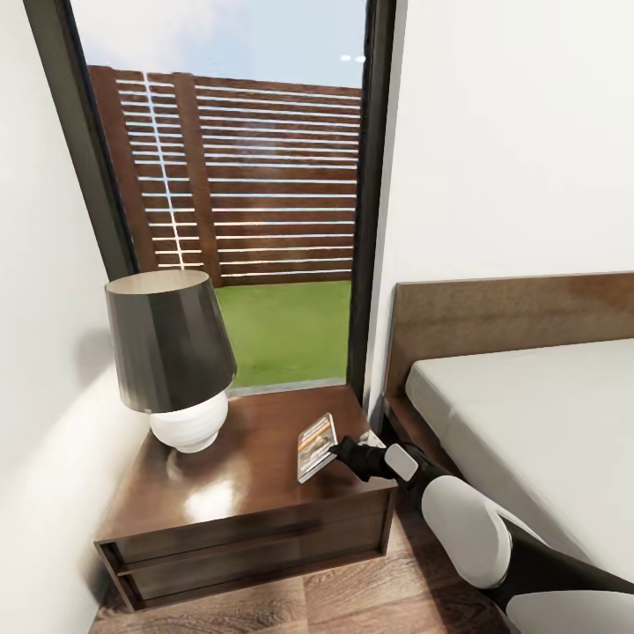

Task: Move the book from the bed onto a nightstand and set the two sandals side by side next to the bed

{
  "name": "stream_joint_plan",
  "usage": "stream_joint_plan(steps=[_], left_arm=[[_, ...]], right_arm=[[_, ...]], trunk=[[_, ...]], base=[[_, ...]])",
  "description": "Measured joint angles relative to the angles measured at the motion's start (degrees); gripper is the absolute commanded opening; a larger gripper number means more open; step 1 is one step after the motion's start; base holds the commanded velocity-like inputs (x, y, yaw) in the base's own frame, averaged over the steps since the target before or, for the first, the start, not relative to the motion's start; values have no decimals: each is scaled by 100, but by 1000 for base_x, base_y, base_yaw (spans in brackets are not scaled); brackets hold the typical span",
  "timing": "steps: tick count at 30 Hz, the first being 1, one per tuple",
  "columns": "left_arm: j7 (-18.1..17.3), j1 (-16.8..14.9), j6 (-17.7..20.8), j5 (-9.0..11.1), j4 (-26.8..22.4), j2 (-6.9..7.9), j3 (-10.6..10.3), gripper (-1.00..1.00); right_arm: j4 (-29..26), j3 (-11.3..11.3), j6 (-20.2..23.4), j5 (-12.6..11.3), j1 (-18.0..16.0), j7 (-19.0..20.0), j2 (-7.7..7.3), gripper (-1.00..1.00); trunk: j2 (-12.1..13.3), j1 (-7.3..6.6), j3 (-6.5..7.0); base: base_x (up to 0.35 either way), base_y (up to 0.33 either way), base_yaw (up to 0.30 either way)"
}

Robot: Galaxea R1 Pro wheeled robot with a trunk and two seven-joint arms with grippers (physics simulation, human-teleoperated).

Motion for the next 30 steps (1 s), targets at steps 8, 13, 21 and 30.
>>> stream_joint_plan(steps=[8, 13, 21, 30], left_arm=[[-2, 0, -2, 0, -2, 5, 0, 100], [-5, 0, -5, 0, -3, 6, 0, 100], [-2, 0, -7, 1, -1, 7, -6, 100], [-5, 0, -8, 0, -1, 7, -8, 100]], right_arm=[[2, 0, 0, 0, 0, -5, 0, -100], [2, 0, 0, -2, 0, -6, 0, -100], [2, -1, 0, -2, -1, -7, 0, -100], [2, 0, 0, -2, -1, -7, 0, -100]], trunk=[[0, 0, 0], [0, -1, 0], [0, 0, 0], [0, 0, 0]], base=[[10, 0, 0], [66, 0, 0], [23, 0, 0], [4, 0, 0]])
